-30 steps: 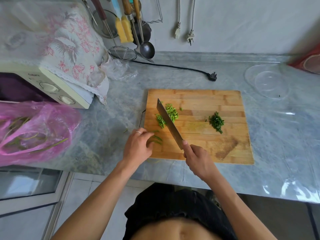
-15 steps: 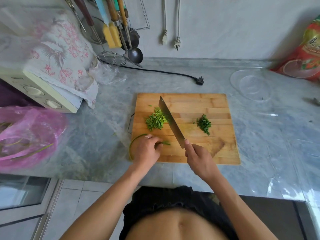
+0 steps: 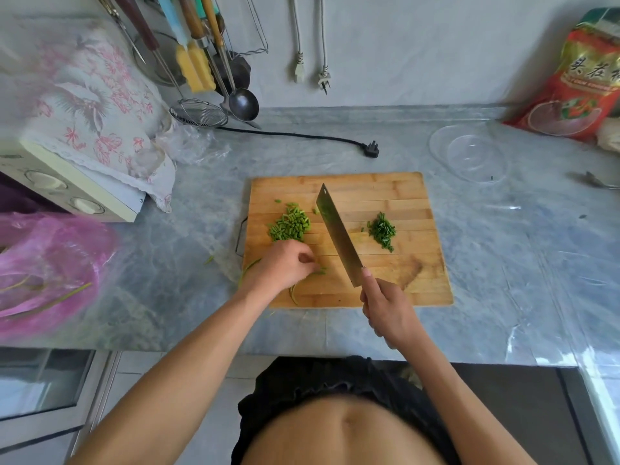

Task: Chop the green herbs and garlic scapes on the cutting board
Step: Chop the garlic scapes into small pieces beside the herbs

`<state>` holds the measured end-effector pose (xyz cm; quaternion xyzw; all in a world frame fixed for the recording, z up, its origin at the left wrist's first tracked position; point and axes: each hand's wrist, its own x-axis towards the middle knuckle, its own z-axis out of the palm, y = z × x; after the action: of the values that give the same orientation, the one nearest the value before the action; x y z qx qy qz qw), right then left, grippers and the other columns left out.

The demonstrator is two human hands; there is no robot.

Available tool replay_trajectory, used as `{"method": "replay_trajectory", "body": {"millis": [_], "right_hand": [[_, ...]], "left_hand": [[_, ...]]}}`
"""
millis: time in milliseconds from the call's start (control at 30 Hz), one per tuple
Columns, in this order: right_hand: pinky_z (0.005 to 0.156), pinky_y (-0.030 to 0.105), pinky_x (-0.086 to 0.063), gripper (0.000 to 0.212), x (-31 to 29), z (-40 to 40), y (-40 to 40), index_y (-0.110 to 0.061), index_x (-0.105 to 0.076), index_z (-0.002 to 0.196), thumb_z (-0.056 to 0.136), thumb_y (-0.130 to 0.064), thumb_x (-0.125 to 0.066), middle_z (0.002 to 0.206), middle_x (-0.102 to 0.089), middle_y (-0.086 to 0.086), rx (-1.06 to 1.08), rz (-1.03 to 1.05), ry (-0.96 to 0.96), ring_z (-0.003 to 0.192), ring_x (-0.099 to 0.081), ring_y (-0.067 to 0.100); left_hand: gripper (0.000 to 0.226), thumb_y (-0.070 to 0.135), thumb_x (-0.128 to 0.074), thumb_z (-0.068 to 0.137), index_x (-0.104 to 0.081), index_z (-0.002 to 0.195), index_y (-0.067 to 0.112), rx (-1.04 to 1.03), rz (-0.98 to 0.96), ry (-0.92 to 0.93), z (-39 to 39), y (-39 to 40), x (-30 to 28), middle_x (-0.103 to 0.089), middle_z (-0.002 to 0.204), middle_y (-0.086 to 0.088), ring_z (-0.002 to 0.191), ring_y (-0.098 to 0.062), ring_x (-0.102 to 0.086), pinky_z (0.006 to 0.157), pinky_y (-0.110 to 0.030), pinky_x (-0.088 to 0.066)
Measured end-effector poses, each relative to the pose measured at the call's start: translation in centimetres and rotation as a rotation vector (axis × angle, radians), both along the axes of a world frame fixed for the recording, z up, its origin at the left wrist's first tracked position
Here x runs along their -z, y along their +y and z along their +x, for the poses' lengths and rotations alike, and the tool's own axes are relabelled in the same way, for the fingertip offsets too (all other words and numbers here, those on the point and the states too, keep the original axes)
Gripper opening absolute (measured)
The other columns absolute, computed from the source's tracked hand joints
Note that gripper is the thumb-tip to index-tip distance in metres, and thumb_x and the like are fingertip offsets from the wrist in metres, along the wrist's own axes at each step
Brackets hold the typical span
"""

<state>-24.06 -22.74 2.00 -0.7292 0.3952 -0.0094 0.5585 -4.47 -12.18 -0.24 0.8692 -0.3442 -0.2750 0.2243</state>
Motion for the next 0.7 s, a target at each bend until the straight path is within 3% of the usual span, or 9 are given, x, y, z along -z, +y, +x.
{"method": "replay_trajectory", "body": {"millis": [67, 167, 267, 467, 600, 700], "right_hand": [[0.049, 0.03, -0.034, 0.062, -0.3, 0.4, -0.1, -0.012, -0.048, 0.066, 0.094, -0.065, -0.034, 0.054, -0.045, 0.0, -0.002, 0.002, 0.0, 0.049, -0.038, 0.014], [0.05, 0.031, -0.035, 0.061, -0.4, 1.0, -0.4, -0.012, -0.047, 0.066, 0.095, -0.065, -0.033, 0.055, -0.046, 0.001, -0.002, -0.005, 0.002, 0.048, -0.039, 0.015], [0.051, 0.031, -0.034, 0.06, -0.5, 1.3, -1.1, -0.013, -0.045, 0.066, 0.096, -0.064, -0.032, 0.055, -0.044, 0.0, -0.002, -0.007, -0.001, 0.048, -0.037, 0.014], [0.052, 0.032, -0.032, 0.063, -0.2, 1.5, -1.9, -0.013, -0.044, 0.066, 0.094, -0.067, -0.03, 0.054, -0.041, 0.0, 0.037, -0.005, 0.008, 0.05, -0.035, 0.016], [0.051, 0.031, -0.035, 0.065, 0.0, 1.4, -1.7, -0.013, -0.046, 0.065, 0.093, -0.069, -0.03, 0.053, -0.044, -0.001, 0.043, 0.002, 0.02, 0.047, -0.038, 0.015], [0.051, 0.032, -0.035, 0.064, -0.1, 1.4, -1.4, -0.013, -0.047, 0.066, 0.093, -0.069, -0.031, 0.054, -0.044, 0.0, 0.025, 0.01, 0.01, 0.048, -0.039, 0.016]], "left_hand": [[0.019, 0.037, -0.081, 0.078, -0.076, 0.086, 0.02, 0.03, 0.069, 0.011, 0.6, -1.4, -0.1, -0.071, 0.087, 0.006, 0.083, -0.012, -0.065, 0.071, -0.026, -0.052], [0.023, 0.035, -0.084, 0.075, -0.077, 0.088, 0.017, -0.008, 0.108, 0.04, 2.0, -2.7, -0.1, -0.071, 0.089, 0.003, 0.085, -0.015, -0.065, 0.072, -0.026, -0.05], [0.017, 0.03, -0.076, 0.085, -0.077, 0.095, 0.016, -0.021, 0.091, 0.037, 2.9, -3.1, -0.3, -0.073, 0.096, 0.001, 0.09, -0.016, -0.067, 0.077, -0.027, -0.052], [0.013, 0.018, -0.067, 0.092, -0.076, 0.101, 0.019, 0.042, 0.012, -0.063, 1.9, -1.7, -0.6, -0.068, 0.096, 0.01, 0.087, -0.005, -0.061, 0.069, -0.011, -0.042], [0.017, 0.013, -0.066, 0.091, -0.074, 0.105, 0.017, 0.237, 0.04, -0.199, 1.0, -1.0, 0.2, -0.062, 0.108, 0.001, 0.097, -0.018, -0.06, 0.082, -0.035, -0.052], [0.01, 0.013, -0.066, 0.091, -0.074, 0.097, 0.016, 0.258, 0.007, -0.29, 1.1, -0.7, 0.8, -0.06, 0.103, 0.003, 0.099, -0.017, -0.059, 0.078, -0.035, -0.052]]}}
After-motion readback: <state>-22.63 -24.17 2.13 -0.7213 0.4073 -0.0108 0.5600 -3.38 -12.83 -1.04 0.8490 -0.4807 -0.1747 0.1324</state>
